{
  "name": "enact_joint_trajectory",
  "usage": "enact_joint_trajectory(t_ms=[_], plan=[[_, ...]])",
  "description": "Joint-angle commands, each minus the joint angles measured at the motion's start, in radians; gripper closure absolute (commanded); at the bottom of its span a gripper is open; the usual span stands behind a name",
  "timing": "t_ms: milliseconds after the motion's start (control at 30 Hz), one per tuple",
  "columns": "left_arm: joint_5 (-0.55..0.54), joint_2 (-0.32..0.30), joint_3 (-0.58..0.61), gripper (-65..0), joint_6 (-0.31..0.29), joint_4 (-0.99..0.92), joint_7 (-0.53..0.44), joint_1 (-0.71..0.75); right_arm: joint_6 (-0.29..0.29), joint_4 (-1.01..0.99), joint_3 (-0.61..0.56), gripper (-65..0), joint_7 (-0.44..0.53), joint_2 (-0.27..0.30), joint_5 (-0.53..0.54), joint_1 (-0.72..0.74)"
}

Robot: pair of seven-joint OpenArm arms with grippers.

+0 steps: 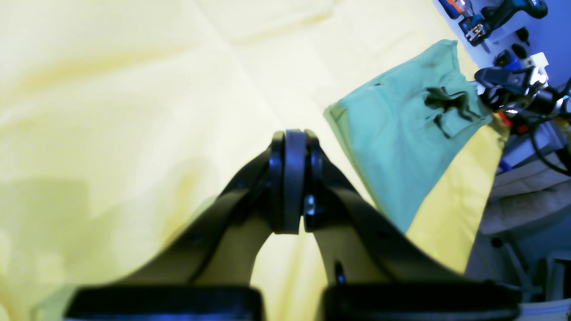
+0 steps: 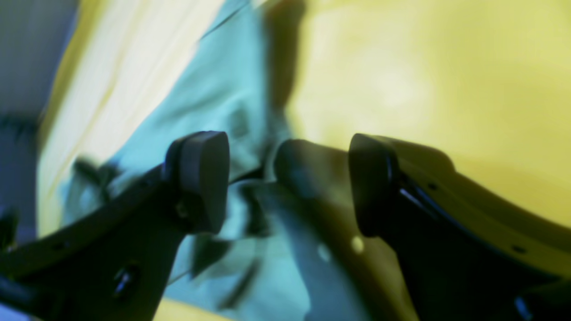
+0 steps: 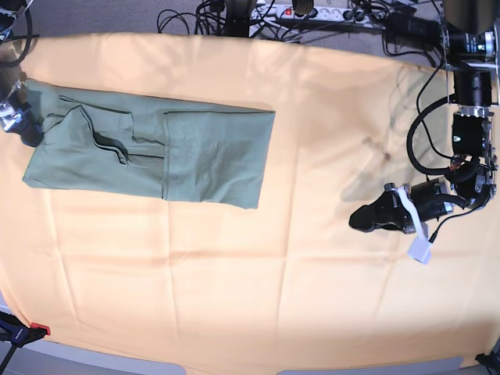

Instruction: Fold the T-shirt properly

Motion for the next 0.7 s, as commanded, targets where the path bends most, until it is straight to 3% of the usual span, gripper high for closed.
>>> enact_joint_trajectory(t_ms=[0, 200, 267, 333, 367, 533, 667], plan=[[-0.042, -0.016, -0.007, 0.0, -0.003, 0.014, -0.023, -0.025, 0.003, 0.006, -0.03, -43.9, -0.053, 0.014, -0.016, 0.0], [-0.055, -0.017, -0.007, 0.0, -0.003, 0.014, -0.02, -0.025, 0.055, 0.01, -0.123, -40.8, -0.095, 0.014, -0.003, 0.002], [-0.055, -0.017, -0.007, 0.0, -0.003, 0.014, -0.018, -0.025, 0.055, 0.01, -0.116, -27.7, -0.077, 0.017, -0.003, 0.003], [-0.055, -0.017, -0.007, 0.0, -0.003, 0.014, -0.018, -0.025, 0.055, 0.01, -0.104, -7.2, -0.055, 0.018, -0.003, 0.003], [-0.055, -0.016, -0.007, 0.0, -0.003, 0.014, -0.018, -0.025, 0.06, 0.01, -0.094, 0.0, -0.047, 0.018, -0.004, 0.003], [-0.055, -0.017, -0.007, 0.0, -0.003, 0.014, -0.018, -0.025, 0.078, 0.011, -0.044, 0.0, -0.018, 0.021, -0.017, 0.014], [-0.055, -0.018, -0.007, 0.0, -0.003, 0.014, -0.018, -0.025, 0.078, 0.04, -0.004, 0.0, -0.017, 0.02, -0.13, 0.055]])
